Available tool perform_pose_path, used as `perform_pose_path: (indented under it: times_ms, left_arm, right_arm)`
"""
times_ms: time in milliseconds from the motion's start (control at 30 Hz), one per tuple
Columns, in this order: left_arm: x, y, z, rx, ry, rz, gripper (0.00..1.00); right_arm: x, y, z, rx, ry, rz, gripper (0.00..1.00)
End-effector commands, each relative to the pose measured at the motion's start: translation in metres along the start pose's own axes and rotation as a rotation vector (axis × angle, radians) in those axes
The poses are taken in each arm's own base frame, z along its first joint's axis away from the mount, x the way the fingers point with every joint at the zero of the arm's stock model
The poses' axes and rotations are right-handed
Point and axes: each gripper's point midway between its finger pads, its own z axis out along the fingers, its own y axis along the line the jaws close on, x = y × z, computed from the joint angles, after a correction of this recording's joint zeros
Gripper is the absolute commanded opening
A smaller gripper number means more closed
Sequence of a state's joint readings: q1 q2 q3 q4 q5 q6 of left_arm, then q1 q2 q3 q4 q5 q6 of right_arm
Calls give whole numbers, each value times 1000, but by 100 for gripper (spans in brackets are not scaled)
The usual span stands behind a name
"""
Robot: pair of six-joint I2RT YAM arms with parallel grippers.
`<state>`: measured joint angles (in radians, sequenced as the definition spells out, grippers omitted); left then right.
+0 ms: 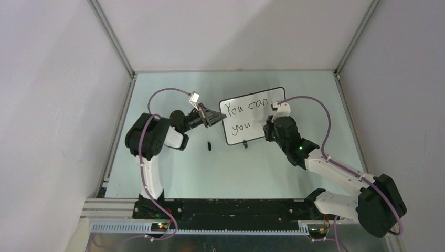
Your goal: Write a sentence on the whiteboard
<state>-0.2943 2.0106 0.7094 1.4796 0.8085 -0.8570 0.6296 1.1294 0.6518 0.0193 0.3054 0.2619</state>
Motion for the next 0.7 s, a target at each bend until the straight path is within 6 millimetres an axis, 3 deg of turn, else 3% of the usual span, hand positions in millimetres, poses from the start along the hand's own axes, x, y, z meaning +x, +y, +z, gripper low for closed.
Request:
perform_pose_path:
  times_ms: [0,667]
  left_arm:
    - [-20,-23,4,74,-30,70,0]
    - [-20,-21,5,72,-29,65,0]
  right_arm:
    - [-29,8,2,-15,-59,31,0]
    - [-31,8,12,0,-46,23,0]
